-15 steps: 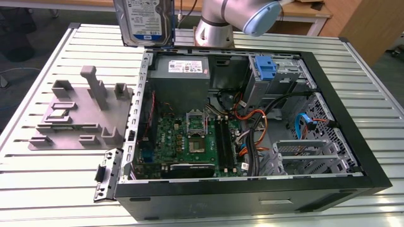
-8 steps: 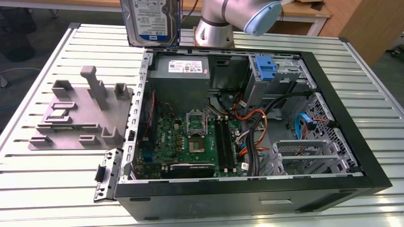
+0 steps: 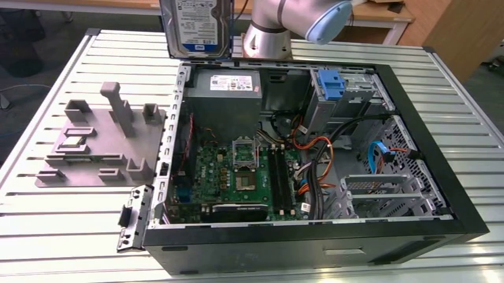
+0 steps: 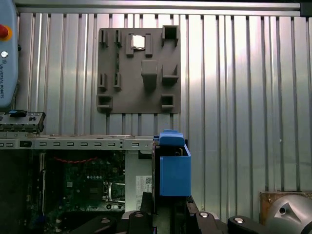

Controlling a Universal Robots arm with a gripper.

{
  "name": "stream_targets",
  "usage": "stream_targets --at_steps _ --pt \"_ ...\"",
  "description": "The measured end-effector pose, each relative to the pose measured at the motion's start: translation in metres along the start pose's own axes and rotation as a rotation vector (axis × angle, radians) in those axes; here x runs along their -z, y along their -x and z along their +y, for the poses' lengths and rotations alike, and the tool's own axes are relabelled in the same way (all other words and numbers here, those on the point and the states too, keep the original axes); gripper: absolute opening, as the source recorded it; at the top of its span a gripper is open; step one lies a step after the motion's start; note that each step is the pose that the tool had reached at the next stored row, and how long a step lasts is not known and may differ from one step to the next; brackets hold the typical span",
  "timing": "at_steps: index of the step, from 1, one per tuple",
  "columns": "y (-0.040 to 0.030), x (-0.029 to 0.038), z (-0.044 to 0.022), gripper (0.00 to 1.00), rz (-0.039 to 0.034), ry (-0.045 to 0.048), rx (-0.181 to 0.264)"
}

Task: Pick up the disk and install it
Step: 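Pick up the disk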

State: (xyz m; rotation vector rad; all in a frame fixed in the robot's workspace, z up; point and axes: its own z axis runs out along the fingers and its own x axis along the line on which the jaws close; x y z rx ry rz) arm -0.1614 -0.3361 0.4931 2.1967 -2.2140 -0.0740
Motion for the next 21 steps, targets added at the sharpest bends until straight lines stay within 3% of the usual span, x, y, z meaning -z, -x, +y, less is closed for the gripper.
stream_targets --at_steps 12,21 --pt "0.0001 0.0007 -0.0158 0.35 0.0001 0.0002 0.000" --pt "0.0002 0.0010 -0.0230 0.35 0.0000 0.0001 0.000"
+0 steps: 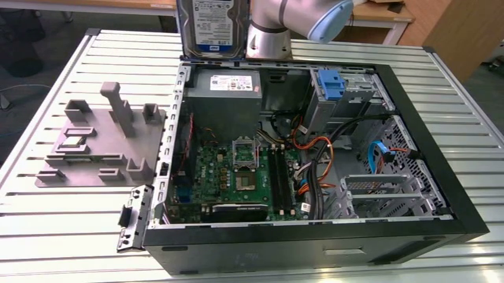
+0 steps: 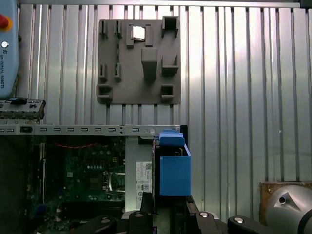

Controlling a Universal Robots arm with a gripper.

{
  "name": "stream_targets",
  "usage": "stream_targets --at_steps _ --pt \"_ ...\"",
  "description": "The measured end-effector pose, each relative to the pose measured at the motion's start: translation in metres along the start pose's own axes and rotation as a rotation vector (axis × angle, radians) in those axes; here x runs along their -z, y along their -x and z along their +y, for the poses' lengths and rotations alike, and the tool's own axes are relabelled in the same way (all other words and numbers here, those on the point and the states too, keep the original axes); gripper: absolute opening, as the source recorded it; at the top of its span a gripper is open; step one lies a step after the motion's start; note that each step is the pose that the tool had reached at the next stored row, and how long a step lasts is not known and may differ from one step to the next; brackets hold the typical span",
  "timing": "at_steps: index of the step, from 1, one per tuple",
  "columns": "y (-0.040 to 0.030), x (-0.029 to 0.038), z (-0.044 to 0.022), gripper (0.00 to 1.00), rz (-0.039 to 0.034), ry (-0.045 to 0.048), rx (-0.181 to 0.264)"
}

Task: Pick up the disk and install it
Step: 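Pick up the disk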

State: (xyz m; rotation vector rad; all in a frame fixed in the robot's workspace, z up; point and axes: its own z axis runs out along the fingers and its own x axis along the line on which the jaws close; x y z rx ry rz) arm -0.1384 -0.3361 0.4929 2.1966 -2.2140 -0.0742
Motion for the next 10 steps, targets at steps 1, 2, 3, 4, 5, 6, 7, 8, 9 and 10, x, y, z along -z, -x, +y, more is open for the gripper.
stream_targets --at_steps 1,2,3,4,5,6,7,8,9,10 --pt "0.0000 0.0001 -0.0011 0.35 0.0001 0.0001 0.000" --pt "0.0000 0.0001 -0.0022 0.35 0.0001 0.0001 0.000" --pt "0.0000 0.0002 -0.0033 0.35 0.0001 0.0001 0.000" --pt "0.0000 0.0002 -0.0043 0.35 0.0001 0.0001 0.000" --pt "0.0000 0.0003 -0.0052 0.35 0.0001 0.0001 0.000" --pt "0.0000 0.0002 -0.0063 0.35 0.0000 0.0000 0.000" --pt "0.0001 0.0003 -0.0076 0.35 0.0000 0.0001 0.000" --pt "0.0001 0.0003 -0.0092 0.35 0.0001 0.0001 0.000" --pt "0.0001 0.0004 -0.0111 0.35 0.0001 0.0001 0.000" --pt "0.0001 0.0004 -0.0133 0.35 0.0001 0.0001 0.000"
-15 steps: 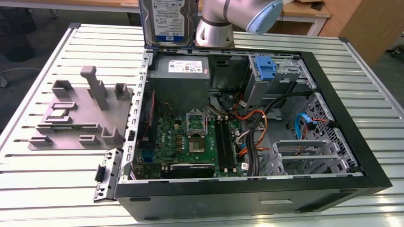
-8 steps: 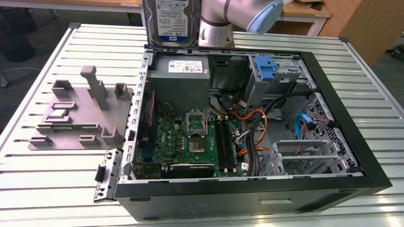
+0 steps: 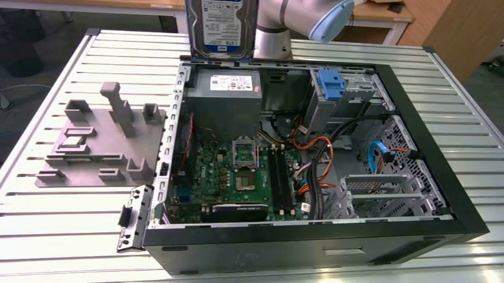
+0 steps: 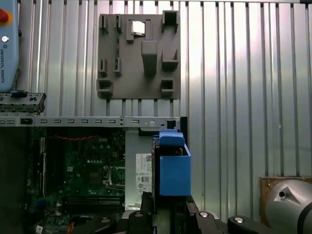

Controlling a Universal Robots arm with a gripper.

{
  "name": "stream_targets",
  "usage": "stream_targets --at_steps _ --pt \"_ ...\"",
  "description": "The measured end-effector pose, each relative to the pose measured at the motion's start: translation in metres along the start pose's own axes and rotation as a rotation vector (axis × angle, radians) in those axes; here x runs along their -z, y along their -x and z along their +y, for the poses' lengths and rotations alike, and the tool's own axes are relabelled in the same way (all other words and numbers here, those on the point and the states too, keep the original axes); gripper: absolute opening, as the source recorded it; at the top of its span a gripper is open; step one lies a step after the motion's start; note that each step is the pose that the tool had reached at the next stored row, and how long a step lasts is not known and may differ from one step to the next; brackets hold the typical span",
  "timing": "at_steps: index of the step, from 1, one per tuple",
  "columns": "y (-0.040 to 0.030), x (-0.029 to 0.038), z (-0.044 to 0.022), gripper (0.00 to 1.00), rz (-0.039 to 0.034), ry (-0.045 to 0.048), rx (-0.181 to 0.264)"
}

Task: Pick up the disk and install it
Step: 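Pick up the disk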

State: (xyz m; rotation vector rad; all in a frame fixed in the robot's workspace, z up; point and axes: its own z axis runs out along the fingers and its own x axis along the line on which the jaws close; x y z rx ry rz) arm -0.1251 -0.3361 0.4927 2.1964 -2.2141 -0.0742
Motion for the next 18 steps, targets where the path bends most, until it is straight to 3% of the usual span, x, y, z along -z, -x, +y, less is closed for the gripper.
stream_targets --at_steps 8,18 --pt "0.0001 0.0005 -0.0182 0.35 0.0001 0.0004 0.000" --pt "0.0002 0.0006 -0.0252 0.35 -0.0001 0.0003 0.000"
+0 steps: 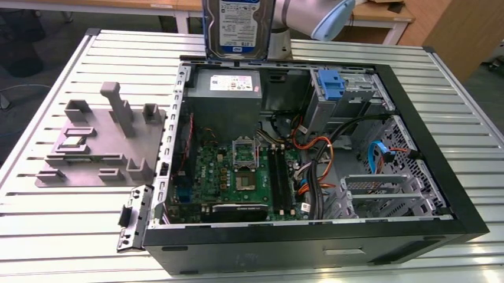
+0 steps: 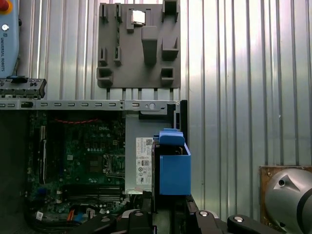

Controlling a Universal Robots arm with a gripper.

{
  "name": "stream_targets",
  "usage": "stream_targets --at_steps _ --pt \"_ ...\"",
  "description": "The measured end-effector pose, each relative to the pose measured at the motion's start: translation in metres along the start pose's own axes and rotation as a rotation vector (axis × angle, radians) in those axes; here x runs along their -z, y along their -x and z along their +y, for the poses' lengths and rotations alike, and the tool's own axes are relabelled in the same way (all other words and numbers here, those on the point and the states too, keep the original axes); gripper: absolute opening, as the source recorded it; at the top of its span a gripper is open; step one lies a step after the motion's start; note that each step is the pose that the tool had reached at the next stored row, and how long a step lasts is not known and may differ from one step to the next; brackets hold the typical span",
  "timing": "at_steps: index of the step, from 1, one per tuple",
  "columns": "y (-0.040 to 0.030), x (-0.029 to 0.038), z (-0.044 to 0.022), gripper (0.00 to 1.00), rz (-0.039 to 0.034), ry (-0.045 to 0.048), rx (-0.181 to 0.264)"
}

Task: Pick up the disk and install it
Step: 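Pick up the disk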

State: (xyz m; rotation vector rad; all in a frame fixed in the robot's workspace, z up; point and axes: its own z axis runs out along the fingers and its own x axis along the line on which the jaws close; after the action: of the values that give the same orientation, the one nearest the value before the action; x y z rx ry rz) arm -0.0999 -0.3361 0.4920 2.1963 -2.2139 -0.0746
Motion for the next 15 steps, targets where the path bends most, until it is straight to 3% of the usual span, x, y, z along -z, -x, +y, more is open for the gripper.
stream_targets --at_steps 7,15 --pt "0.0001 0.0001 -0.0034 0.35 0.0001 0.0001 0.000" --pt "0.0002 0.0005 -0.0176 0.35 0.0001 0.0001 0.000"
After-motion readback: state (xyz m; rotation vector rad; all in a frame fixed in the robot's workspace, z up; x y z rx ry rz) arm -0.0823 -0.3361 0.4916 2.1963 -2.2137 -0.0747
